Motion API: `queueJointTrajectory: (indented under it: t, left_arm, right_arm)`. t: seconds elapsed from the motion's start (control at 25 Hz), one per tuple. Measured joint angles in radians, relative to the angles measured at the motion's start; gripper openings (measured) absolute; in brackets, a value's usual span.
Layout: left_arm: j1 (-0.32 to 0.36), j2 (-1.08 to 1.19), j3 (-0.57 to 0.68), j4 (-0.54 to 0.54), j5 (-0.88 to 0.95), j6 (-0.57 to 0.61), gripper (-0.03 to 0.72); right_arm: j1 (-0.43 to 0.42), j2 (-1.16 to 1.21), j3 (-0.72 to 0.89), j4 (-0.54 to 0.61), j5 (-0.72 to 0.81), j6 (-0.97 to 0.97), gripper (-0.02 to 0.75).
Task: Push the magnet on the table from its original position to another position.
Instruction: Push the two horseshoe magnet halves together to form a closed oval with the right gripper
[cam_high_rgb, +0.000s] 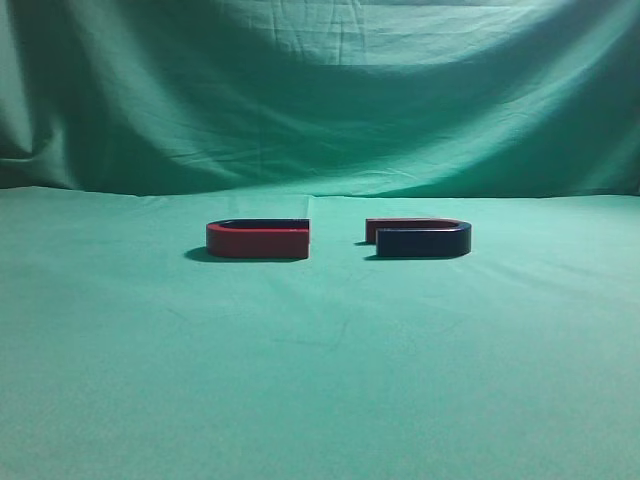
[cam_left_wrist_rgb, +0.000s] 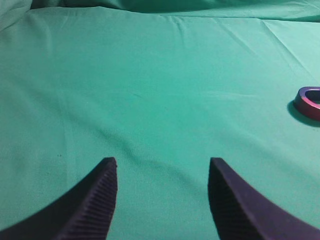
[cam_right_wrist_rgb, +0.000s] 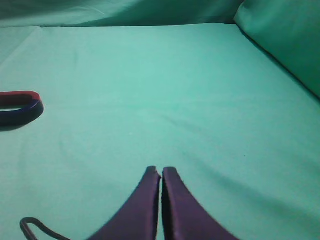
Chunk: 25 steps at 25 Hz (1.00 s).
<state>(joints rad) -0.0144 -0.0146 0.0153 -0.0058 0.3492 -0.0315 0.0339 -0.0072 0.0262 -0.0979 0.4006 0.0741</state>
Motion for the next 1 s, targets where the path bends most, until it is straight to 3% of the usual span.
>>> queueJointTrajectory:
  t: [0.6,0.76,1.0]
  left_arm:
    - [0.000,0.000,0.000,0.000,0.000,0.000,0.372]
    - [0.000,0.000,0.000,0.000,0.000,0.000,0.372]
    - [0.000,0.000,0.000,0.000,0.000,0.000,0.372]
  right_arm:
    - [0.000,0.000,0.000,0.000,0.000,0.000,0.000]
    - [0.000,0.000,0.000,-0.074,-0.003,-0.039,0.000]
    - [0.000,0.000,0.002,-0.100,-0.191,-0.050,0.000]
